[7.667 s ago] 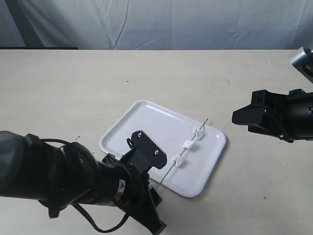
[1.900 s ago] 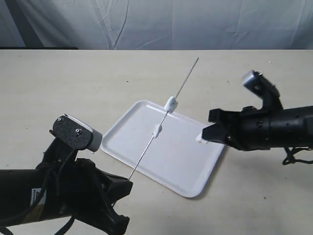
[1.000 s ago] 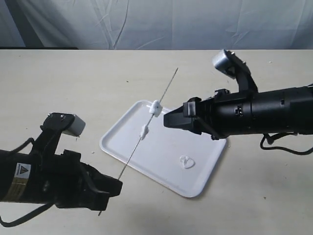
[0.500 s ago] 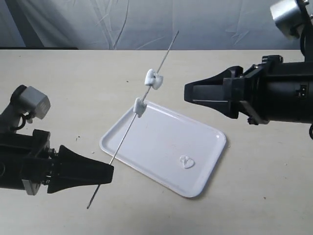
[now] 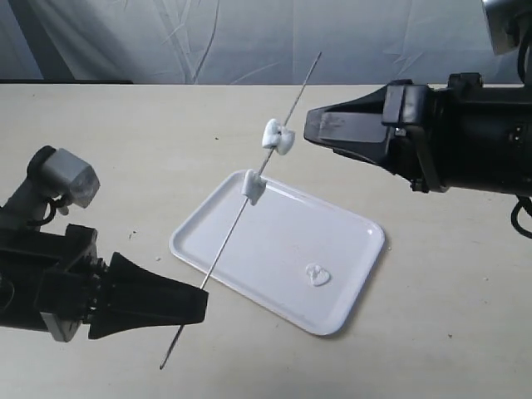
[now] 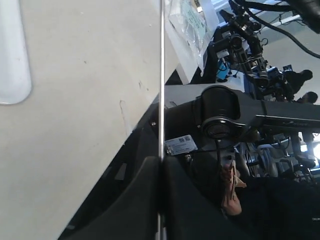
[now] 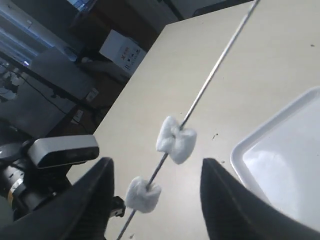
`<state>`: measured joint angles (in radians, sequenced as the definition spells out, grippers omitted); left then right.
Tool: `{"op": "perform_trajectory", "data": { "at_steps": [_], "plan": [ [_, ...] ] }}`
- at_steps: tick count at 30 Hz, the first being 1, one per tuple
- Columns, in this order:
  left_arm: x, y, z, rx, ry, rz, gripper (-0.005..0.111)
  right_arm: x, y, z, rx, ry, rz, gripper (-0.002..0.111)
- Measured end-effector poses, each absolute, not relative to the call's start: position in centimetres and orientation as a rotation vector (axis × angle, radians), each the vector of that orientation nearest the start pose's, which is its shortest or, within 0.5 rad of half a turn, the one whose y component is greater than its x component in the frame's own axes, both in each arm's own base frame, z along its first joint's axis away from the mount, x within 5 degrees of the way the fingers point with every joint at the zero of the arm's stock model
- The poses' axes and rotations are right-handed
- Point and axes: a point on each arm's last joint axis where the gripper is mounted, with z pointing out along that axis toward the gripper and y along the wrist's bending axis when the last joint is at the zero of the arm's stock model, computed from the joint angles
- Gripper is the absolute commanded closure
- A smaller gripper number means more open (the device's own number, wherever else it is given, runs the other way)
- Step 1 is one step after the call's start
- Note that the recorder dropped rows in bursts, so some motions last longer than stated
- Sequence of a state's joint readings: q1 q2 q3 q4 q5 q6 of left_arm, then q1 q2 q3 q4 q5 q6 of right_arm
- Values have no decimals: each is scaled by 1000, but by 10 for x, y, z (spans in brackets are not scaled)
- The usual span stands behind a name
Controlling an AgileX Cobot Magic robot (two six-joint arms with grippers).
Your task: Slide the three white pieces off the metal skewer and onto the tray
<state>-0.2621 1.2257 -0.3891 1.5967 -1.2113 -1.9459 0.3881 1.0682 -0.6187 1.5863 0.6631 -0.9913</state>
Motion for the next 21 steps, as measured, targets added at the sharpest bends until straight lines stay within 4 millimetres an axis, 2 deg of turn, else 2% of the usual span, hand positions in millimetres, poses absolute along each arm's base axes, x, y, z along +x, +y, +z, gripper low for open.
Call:
{"op": "perform_trajectory", "data": {
  "at_steps": [6,13,16,19,21],
  "plan": [
    [129,-131,225,611,2203,-1734,107,184,136,281,-240,2100,1282,58],
    [128,-132,225,627,2188,-1733,107,186,139,282,-241,2060,1334,58],
    [128,-132,225,629,2183,-1731,107,186,139,283,-240,2051,1347,67],
    [128,-132,225,631,2179,-1730,107,185,140,284,-250,2043,1362,80],
    [128,-132,225,634,2178,-1730,107,185,140,284,-255,2040,1369,82]
  ]
}}
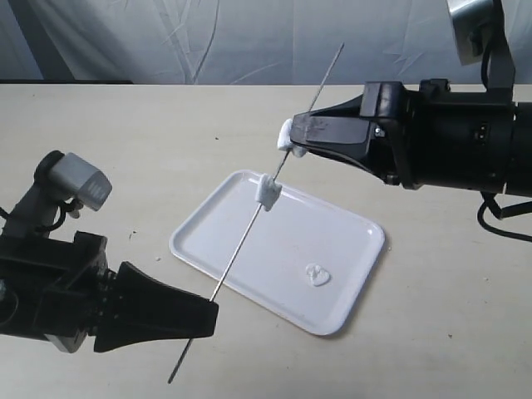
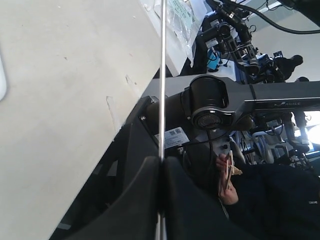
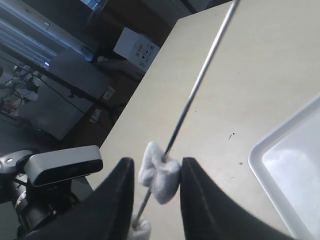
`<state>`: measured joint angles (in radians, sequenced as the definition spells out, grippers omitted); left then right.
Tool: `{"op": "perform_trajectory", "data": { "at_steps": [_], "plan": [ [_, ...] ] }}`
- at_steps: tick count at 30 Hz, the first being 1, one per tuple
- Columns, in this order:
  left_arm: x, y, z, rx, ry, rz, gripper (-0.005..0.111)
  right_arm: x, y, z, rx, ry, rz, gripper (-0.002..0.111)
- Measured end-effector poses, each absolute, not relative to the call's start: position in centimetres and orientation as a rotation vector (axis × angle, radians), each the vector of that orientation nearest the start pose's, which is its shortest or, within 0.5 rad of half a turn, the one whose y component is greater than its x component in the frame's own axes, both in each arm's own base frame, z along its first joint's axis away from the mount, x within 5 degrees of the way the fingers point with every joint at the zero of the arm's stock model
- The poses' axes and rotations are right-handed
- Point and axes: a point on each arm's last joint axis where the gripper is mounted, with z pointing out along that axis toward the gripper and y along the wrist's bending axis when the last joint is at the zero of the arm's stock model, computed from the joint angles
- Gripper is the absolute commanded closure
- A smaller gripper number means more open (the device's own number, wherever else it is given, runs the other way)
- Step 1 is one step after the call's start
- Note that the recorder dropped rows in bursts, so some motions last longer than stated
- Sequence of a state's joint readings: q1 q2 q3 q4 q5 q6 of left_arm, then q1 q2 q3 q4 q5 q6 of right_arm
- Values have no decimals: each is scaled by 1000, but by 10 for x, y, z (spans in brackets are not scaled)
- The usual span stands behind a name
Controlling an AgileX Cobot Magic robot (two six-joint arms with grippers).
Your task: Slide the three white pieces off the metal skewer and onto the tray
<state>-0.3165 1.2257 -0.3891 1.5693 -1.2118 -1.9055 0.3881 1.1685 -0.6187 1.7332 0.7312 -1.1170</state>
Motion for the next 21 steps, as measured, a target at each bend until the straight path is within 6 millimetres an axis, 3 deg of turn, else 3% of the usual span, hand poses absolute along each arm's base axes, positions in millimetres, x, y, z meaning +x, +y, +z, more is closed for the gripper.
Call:
{"op": "perform_trajectory", "data": {
  "at_steps": [21],
  "plan": [
    [129,-132,227,612,2162,-1741,107,184,141,285,-263,2033,1382,83]
  ]
}}
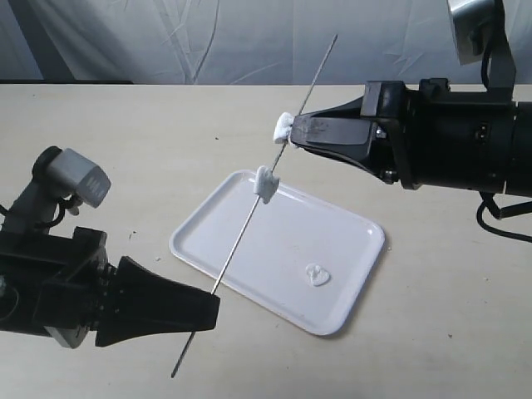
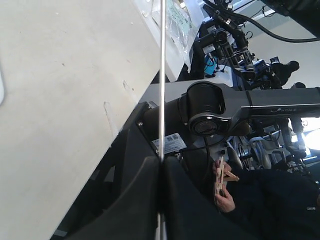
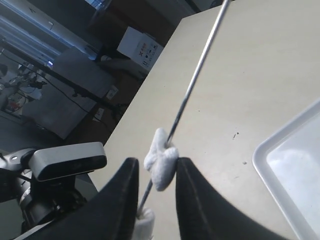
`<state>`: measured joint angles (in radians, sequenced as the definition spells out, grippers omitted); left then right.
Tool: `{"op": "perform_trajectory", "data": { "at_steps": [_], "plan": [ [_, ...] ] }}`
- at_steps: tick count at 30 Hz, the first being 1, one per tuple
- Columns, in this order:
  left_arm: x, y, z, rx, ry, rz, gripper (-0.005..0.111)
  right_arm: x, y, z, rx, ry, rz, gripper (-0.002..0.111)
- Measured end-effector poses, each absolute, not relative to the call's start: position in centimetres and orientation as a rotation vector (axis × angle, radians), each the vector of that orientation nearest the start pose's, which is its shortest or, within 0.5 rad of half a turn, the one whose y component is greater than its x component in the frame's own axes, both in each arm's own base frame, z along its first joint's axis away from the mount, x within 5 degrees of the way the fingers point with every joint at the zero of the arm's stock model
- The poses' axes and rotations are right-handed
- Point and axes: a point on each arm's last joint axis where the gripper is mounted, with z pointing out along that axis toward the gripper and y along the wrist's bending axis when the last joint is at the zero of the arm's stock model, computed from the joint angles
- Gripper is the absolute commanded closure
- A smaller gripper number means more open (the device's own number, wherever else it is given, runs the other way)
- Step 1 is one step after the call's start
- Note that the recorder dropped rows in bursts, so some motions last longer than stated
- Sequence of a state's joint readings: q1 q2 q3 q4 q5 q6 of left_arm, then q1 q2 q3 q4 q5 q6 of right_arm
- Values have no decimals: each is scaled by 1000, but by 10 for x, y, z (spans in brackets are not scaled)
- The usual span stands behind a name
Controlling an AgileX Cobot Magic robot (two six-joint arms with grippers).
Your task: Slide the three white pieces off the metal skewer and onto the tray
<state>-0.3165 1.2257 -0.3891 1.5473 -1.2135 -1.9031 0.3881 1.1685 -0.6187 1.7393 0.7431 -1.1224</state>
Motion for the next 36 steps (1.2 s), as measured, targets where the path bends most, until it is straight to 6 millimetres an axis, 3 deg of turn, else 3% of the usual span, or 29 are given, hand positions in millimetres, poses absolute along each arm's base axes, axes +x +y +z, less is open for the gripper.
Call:
{"op": "perform_trajectory", "data": {
  "at_steps": [15,17,22,36],
  "plan": [
    [129,-132,227,612,2162,-1741,107,187,143,280,-272,2052,1381,83],
    [129,-132,227,612,2162,-1741,107,187,143,280,-272,2052,1381,87],
    [129,-132,226,619,2166,-1738,107,187,143,280,-280,2049,1378,109],
    [127,-132,224,654,2194,-1719,107,188,143,278,-286,2060,1345,109]
  ]
}}
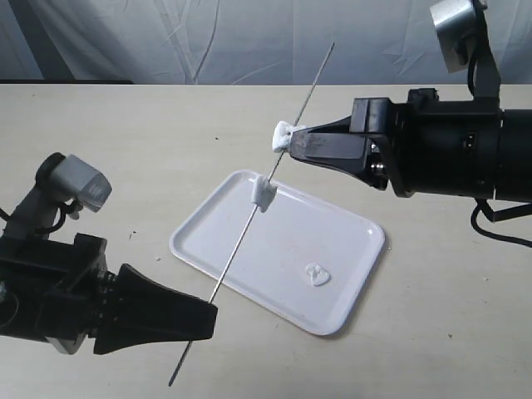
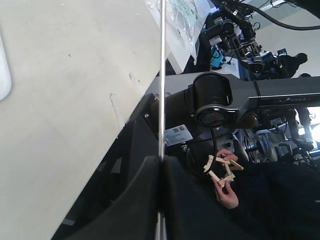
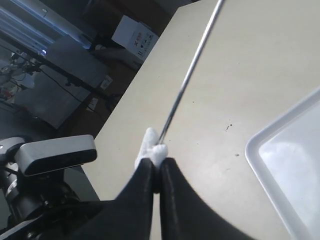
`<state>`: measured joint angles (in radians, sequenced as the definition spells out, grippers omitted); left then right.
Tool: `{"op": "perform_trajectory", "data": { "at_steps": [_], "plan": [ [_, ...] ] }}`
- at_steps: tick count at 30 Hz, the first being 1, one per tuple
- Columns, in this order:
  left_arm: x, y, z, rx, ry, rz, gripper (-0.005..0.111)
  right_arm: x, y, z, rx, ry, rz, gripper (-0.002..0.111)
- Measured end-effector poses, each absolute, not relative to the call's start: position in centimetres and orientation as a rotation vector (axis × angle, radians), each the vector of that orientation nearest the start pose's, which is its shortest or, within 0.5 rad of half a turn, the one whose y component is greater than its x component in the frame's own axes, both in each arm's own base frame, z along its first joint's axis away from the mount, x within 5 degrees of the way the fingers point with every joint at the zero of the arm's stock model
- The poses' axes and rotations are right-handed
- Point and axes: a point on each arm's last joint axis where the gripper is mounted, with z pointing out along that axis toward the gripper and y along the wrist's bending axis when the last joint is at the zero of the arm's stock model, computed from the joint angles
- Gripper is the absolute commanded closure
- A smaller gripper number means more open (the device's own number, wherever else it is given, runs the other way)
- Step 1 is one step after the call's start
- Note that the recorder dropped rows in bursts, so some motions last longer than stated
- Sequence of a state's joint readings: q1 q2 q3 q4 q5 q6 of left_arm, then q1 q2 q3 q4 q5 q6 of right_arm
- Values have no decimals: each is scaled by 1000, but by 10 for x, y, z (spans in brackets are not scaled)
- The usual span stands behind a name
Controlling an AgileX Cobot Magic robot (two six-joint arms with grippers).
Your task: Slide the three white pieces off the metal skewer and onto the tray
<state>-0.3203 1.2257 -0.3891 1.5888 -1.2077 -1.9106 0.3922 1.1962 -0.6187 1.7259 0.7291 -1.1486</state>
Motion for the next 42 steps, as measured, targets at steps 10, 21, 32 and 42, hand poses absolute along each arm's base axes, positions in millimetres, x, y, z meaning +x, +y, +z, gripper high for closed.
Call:
{"op": "perform_trajectory", "data": {
  "at_steps": [10,21,32,42],
  "plan": [
    [115,-149,224,702,2206,-1760,107,189,142,275,-307,2071,1297,109],
    [106,-160,224,731,2218,-1781,107,188,143,274,-330,2079,1276,109],
    [102,-166,227,736,2229,-1801,107,195,148,296,-410,2008,1244,109],
    [81,-161,220,1054,2255,-1826,107,224,126,300,-51,1998,965,109]
  ]
}}
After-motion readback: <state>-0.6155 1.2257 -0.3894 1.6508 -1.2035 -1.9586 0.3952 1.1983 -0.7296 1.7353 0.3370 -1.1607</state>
